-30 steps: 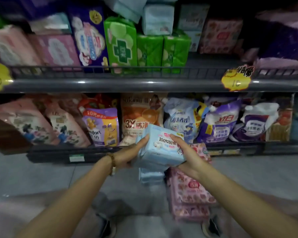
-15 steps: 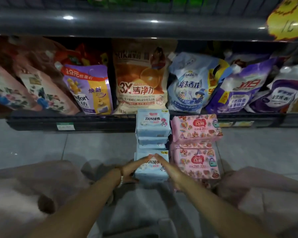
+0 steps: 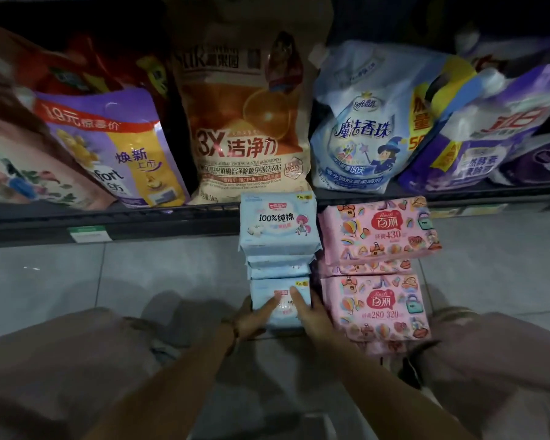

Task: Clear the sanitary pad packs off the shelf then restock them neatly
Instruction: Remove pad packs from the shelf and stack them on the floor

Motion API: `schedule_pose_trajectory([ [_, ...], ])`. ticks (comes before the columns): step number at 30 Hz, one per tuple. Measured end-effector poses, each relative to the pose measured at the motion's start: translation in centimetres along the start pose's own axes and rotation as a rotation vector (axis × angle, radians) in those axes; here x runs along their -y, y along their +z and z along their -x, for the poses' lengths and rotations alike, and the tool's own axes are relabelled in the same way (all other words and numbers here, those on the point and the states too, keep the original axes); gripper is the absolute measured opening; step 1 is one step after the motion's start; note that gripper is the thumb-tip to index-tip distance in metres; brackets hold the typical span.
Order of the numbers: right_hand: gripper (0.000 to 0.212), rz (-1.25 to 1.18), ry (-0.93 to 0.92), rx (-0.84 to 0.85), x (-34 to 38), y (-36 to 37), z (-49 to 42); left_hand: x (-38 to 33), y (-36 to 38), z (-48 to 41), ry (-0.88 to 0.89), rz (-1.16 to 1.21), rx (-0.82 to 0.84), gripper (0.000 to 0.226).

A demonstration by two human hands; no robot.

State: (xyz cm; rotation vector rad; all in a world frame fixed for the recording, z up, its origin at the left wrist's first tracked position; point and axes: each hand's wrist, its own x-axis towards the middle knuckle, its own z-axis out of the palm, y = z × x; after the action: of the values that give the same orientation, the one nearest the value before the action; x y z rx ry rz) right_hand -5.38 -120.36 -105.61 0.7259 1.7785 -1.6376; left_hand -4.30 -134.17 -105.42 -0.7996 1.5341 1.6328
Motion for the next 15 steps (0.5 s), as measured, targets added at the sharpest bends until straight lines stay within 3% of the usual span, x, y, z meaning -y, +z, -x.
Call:
schedule_pose_trajectory([
  [2,0.032,-0.002,-0.031,-0.005,-0.3,-0.1,-0.6,-0.2,0.3,-0.1,0.028,-0.021,-0.013,0.025],
  [7,0.036,0.034,-0.07,-0.018,-0.6,-0.1,-0.7,0.0,0.3,-0.3,0.004,-0.111,-0.061,0.035],
  [15,0.046,0.216,-0.152,-0.054,3.0,-0.1,2.1,-2.7,-0.5,3.1,0.012,-0.238,-0.131,0.073],
])
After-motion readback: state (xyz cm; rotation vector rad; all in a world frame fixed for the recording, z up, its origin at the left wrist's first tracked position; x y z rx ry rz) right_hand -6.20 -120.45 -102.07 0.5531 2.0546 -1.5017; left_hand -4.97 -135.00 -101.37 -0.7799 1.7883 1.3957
